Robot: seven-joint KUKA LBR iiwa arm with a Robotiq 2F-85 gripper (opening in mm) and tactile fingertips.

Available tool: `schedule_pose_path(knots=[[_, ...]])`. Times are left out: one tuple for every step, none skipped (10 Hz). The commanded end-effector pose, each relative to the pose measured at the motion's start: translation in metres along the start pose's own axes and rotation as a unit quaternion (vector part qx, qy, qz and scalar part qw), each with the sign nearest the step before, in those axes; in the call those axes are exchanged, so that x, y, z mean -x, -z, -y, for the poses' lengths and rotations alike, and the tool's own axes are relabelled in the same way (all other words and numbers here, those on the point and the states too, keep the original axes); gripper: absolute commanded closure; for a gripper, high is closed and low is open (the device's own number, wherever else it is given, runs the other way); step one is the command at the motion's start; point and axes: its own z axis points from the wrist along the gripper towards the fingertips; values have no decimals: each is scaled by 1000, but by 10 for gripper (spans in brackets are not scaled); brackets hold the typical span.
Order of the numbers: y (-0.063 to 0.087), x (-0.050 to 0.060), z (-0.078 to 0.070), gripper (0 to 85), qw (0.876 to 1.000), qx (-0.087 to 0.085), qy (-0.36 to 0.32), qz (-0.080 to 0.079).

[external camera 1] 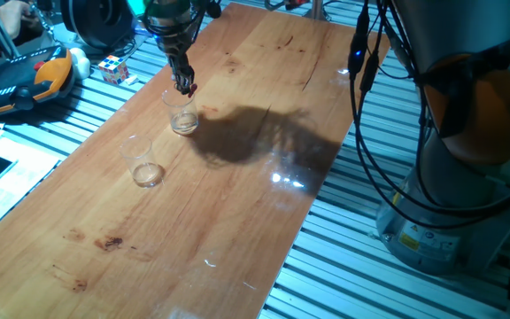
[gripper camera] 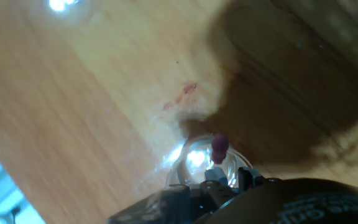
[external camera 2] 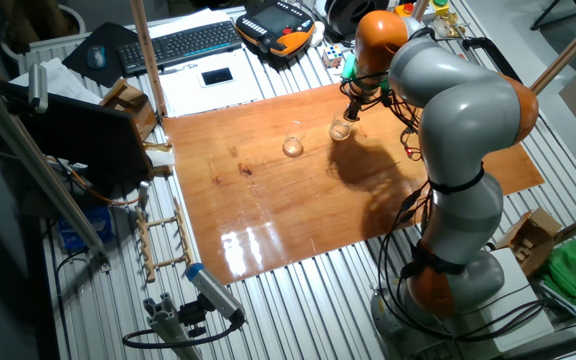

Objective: Transfer liquid using a dropper

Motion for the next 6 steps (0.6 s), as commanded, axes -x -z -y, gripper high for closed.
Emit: schedule_pose_path(knots=[[-2, 1, -1, 620, 1000, -2, -21, -1], [-4, 0, -1, 623, 1000, -6, -21, -4], [-6, 0, -1, 623, 1000, -9, -20, -7], [-6, 0, -1, 623, 1000, -10, -17, -7], [-6, 0, -2, 627, 1000, -10, -16, -7], [-6, 1, -2, 627, 1000, -10, -15, -7]])
